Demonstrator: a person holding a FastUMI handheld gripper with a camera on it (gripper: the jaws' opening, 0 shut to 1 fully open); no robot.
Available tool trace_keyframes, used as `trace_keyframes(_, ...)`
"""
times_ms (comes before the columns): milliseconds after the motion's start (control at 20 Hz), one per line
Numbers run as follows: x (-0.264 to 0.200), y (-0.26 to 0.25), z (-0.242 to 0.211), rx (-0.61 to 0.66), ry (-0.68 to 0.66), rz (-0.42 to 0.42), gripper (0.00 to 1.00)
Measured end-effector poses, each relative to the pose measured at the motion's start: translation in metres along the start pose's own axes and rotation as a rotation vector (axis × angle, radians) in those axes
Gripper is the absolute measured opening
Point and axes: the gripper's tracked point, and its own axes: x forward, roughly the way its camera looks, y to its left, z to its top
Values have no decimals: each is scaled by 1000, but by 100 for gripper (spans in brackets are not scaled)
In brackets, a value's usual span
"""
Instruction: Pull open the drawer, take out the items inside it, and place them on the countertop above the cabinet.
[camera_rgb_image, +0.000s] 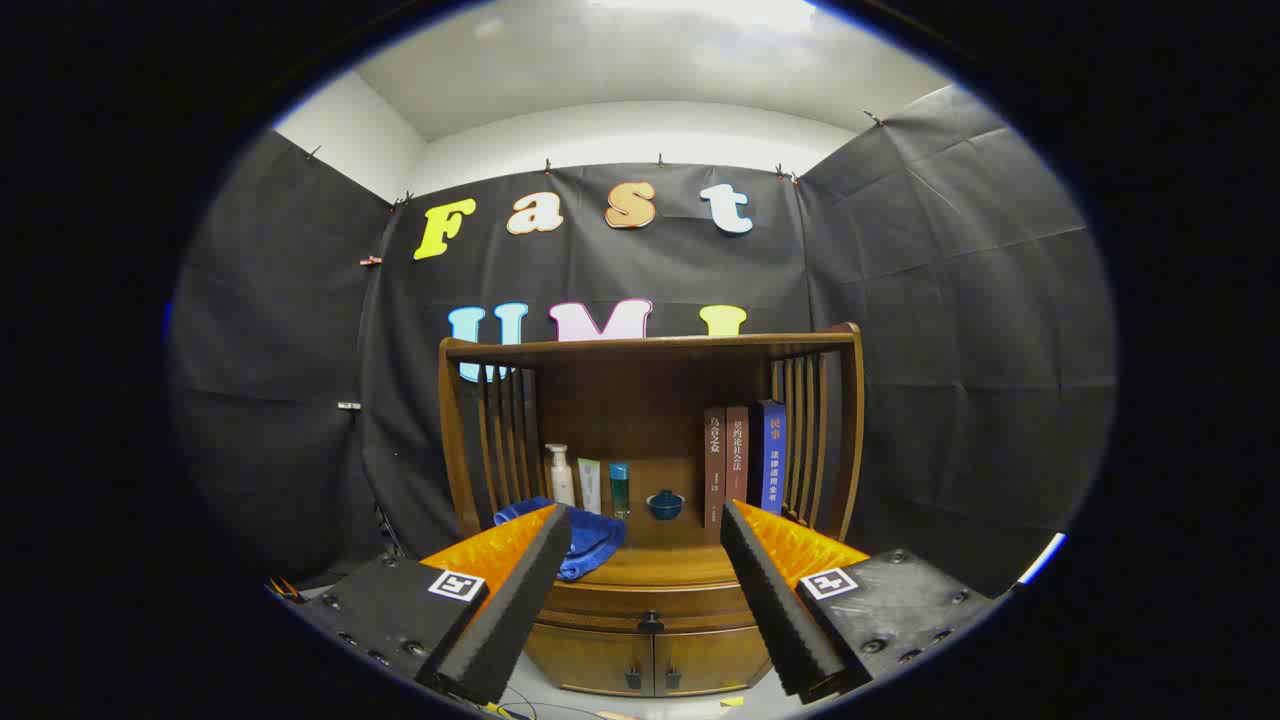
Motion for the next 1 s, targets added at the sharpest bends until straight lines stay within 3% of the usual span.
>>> trace_keyframes(300, -3, -5, 6, -29, -10, -27, 99)
trace_keyframes(1000, -9, 2, 10, -30, -25, 5, 99)
